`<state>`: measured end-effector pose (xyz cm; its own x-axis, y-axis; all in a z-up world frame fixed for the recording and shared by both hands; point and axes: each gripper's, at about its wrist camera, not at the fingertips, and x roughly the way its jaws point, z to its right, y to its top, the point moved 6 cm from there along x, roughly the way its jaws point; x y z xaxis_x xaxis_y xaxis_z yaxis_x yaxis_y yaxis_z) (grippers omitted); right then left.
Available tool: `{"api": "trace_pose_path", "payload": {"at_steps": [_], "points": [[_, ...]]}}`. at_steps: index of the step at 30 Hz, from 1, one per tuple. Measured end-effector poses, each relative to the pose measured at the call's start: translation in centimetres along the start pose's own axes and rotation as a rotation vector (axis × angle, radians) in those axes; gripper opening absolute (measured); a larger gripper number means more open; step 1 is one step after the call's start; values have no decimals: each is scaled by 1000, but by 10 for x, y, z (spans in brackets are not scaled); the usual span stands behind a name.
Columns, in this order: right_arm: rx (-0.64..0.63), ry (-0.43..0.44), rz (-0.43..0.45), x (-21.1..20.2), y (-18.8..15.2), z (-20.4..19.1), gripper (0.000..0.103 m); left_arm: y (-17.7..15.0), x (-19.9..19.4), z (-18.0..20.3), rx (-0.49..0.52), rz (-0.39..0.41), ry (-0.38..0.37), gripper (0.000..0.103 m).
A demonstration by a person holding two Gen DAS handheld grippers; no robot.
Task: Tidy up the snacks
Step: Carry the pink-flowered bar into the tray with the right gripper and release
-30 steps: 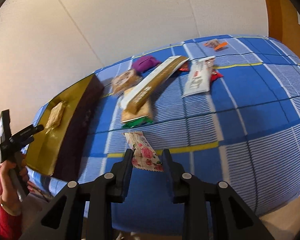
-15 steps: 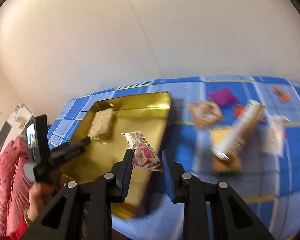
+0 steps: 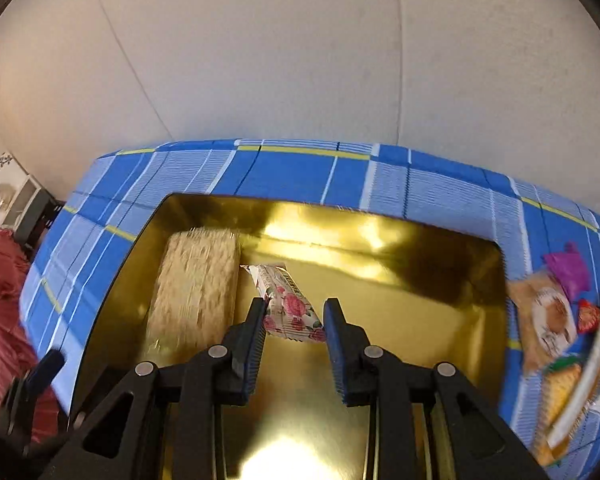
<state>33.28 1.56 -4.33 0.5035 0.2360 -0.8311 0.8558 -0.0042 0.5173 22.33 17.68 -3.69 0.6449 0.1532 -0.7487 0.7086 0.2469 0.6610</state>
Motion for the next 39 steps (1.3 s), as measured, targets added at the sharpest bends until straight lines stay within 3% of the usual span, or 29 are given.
{"api": "trace_pose_path", "payload": {"at_steps": [4,9,19,23,30,39], "points": [[42,-36,-12,25,10,-3,30,0,3,-3,-14,-13,-5,88],[114,43,-79,45,12,-8,36,0,3,-3,-23,-14,-11,88],[159,104,-66,24,-6,11,36,-1,1,6,-2,-12,-8,88],[130,113,-17,2,-13,15,36,-2,1,9,7,-10,-9,90],[61,40,98,-49,-28,42,37,-6,-3,26,23,7,-43,92],[127,-115,197,-108,-69,135,37,-15,-15,60,109,48,-106,96]]}}
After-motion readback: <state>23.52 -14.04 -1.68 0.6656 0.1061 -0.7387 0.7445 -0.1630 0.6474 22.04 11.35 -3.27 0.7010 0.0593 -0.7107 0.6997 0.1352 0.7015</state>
